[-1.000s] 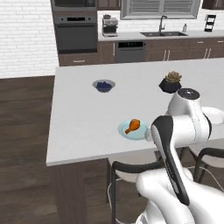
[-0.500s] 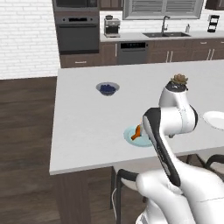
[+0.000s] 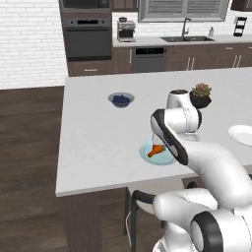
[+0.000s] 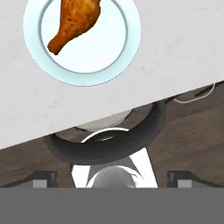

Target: Pick the chicken drumstick and tomato from their plates and place them in the bowl. Then put the bowl in the fridge.

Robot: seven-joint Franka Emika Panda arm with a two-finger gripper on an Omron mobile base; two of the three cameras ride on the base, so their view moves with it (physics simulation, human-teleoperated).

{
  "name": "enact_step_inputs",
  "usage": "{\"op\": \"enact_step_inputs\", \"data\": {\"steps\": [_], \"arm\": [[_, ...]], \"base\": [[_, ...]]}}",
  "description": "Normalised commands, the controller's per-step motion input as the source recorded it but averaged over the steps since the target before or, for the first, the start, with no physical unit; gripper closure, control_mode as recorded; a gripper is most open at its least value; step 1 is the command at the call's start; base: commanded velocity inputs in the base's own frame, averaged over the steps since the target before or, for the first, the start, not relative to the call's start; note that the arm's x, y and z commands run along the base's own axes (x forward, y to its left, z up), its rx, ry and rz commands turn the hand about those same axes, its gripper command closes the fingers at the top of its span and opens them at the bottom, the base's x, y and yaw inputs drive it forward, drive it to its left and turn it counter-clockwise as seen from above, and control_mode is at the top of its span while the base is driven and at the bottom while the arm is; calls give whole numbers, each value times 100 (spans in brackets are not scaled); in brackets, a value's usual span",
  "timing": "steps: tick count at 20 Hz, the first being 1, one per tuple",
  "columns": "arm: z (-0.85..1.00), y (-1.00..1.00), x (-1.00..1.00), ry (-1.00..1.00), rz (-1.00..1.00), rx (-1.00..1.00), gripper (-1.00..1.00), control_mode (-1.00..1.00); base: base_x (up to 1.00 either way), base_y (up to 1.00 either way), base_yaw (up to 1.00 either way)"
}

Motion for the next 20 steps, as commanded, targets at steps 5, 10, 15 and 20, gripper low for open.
{"op": "enact_step_inputs", "data": {"steps": [5,10,15,20], "arm": [[-25,-23,65,9,-8,3,-100,-100],[-14,1,52,2,-3,0,-100,-100],[-47,3,46,1,-5,0,-100,-100],[-40,3,52,1,-4,0,-100,-100]], "base": [[0,0,0],[0,0,0],[0,0,0],[0,0,0]]}}
